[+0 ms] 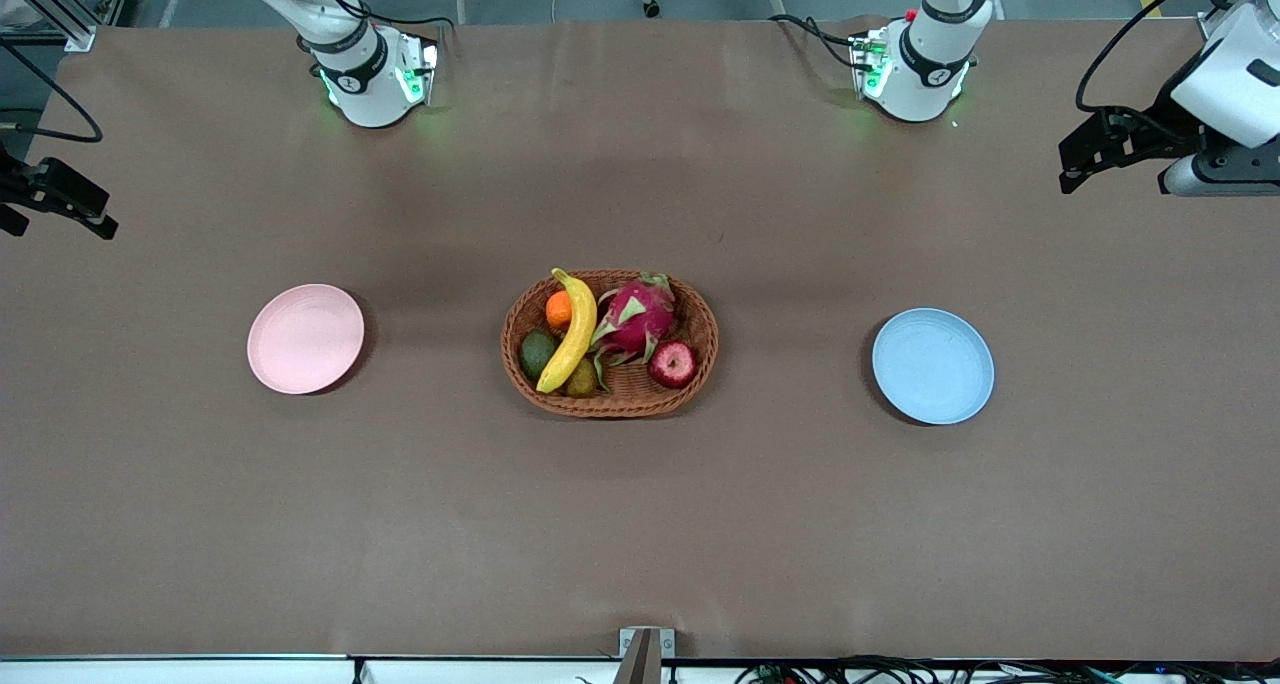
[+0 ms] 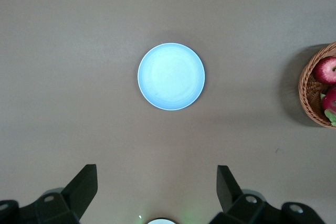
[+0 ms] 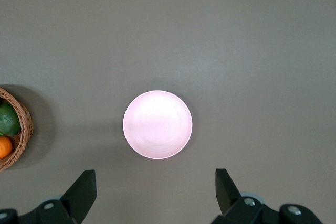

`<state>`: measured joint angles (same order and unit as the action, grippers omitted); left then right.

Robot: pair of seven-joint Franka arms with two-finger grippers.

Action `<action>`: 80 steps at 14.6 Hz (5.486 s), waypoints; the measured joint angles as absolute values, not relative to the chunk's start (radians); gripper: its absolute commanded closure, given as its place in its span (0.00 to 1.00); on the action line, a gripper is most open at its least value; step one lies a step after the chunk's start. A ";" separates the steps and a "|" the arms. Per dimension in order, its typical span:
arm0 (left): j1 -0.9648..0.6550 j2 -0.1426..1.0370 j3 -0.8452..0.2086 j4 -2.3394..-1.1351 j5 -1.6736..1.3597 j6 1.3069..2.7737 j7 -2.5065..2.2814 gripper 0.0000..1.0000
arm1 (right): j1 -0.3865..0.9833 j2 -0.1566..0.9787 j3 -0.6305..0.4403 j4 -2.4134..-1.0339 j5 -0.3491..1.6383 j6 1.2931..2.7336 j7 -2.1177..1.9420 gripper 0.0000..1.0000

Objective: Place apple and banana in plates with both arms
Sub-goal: 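Move the right gripper toward the banana while the left gripper reaches the apple, then grasp the banana with the right gripper while the left gripper grasps the apple, then lift the apple toward the blue plate while the right gripper lifts the banana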

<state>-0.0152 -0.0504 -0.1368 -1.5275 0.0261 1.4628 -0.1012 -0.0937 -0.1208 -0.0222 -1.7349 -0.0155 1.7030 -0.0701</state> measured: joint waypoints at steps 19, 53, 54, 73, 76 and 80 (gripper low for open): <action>-0.199 0.288 -0.302 -1.524 0.026 1.743 -0.538 0.00 | 0.079 0.009 -0.007 -1.731 -0.013 1.712 -0.072 0.00; -0.558 0.850 -0.185 -1.329 0.068 2.192 -1.123 0.26 | 0.572 0.557 -0.005 -1.672 0.473 2.015 0.063 0.39; -0.558 0.855 -0.185 -1.328 0.068 2.198 -1.124 0.45 | 0.573 0.557 -0.005 -1.673 0.472 2.013 0.063 0.40; -0.299 0.591 -0.174 -1.308 0.073 1.854 -0.875 0.95 | 0.621 0.569 -0.006 -1.674 0.389 2.038 0.063 0.43; -0.222 0.578 -0.173 -1.350 0.075 1.825 -0.816 0.95 | 0.632 0.569 -0.006 -1.672 0.385 2.054 0.063 0.45; -0.111 0.562 -0.172 -1.422 0.075 1.820 -0.762 0.95 | 0.633 0.569 -0.006 -1.672 0.338 2.055 0.062 0.66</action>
<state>-0.1108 0.5621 -0.1718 -1.4224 0.0754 1.8198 -0.7618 0.6332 0.5695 -0.0063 -1.6723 0.3385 2.0550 0.0618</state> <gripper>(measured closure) 0.211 0.463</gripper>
